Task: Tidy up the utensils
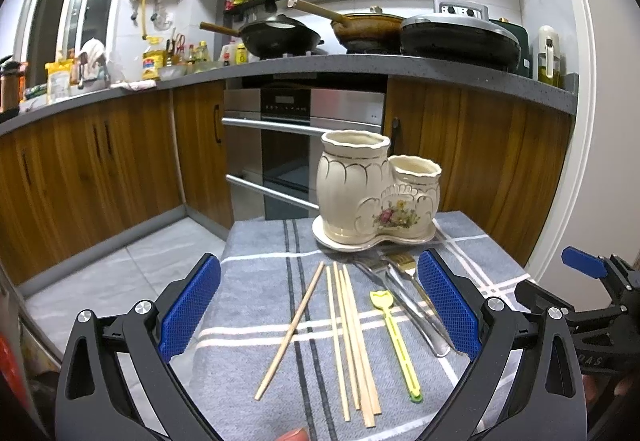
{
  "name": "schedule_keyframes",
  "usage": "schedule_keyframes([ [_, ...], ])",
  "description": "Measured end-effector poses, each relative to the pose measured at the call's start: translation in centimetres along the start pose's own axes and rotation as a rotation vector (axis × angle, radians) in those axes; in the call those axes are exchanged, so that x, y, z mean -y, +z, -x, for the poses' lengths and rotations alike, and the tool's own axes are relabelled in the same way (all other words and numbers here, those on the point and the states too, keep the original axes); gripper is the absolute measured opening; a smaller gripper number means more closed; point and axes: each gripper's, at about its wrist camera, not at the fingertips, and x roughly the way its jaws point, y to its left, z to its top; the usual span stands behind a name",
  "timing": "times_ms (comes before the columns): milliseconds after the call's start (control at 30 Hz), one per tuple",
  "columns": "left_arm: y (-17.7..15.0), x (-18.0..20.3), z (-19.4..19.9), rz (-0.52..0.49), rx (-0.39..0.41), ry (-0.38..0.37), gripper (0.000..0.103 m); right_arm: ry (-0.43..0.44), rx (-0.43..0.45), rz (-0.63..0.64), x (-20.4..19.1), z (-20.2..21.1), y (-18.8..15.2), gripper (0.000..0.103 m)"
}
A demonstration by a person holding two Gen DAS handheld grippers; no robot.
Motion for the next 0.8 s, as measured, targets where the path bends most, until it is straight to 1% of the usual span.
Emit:
schedule_keyframes([
  [800, -0.26, -0.26, -0.49, 0.008, 0.003, -0.002, 0.098, 0.009, -0.013, 0.007, -0.47, -0.63, -0.47, 0.098],
])
